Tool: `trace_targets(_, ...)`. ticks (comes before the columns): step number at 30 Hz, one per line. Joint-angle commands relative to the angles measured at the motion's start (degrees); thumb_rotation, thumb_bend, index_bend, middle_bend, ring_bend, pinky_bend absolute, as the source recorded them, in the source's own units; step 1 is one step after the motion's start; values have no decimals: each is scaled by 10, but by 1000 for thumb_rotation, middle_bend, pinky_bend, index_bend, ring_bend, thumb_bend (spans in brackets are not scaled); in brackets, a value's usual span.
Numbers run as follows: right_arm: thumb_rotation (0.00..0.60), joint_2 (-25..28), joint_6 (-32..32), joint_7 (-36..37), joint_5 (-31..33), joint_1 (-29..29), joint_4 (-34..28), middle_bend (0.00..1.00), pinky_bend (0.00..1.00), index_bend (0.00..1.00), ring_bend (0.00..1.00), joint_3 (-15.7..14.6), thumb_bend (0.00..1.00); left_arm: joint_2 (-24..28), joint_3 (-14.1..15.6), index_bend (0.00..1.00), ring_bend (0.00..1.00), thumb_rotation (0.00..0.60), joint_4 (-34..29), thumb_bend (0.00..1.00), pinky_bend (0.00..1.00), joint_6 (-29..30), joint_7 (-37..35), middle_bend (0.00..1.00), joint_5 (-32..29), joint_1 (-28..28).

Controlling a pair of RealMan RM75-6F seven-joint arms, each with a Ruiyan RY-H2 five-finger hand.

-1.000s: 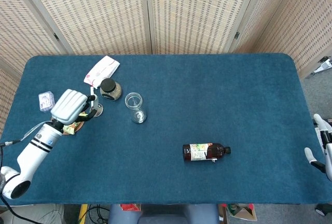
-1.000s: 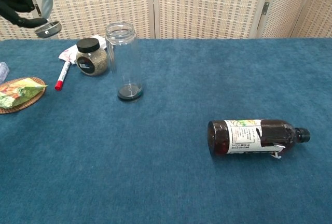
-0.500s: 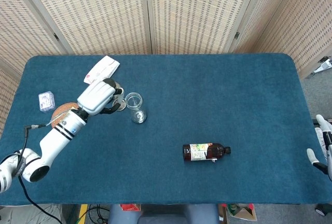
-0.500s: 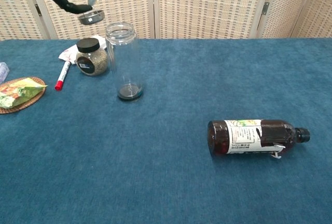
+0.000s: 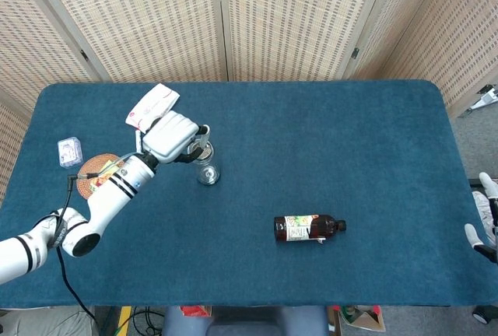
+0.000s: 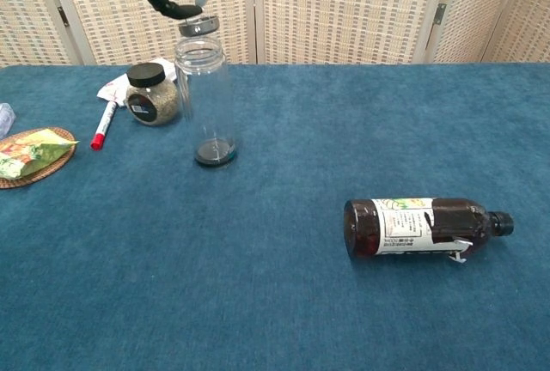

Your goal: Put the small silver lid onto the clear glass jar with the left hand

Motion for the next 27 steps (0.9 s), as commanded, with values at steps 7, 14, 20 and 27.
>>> trace_targets(7, 600, 1, 2, 7, 4, -6, 5, 183, 166, 33, 149, -2, 301, -24, 10, 636, 989, 600, 29, 439, 1000, -4, 24, 1000, -14, -16)
trace_targets(14, 600, 1, 5, 8, 3, -8, 6, 183, 166, 32, 149, -2, 301, -31, 19, 635, 989, 600, 48, 440, 1000, -4, 35, 1000, -24, -18)
trace_targets(20, 600, 0, 5, 8, 2, -9, 5, 183, 166, 33, 149, -2, 301, -32, 27, 632, 989, 600, 53, 436, 1000, 2, 41, 1000, -22, -17)
trace_targets(27, 600, 0, 7, 9, 4, -12, 6, 183, 166, 32, 149, -2, 301, -32, 31, 618, 989, 600, 51, 434, 1000, 5, 44, 1000, -22, -18)
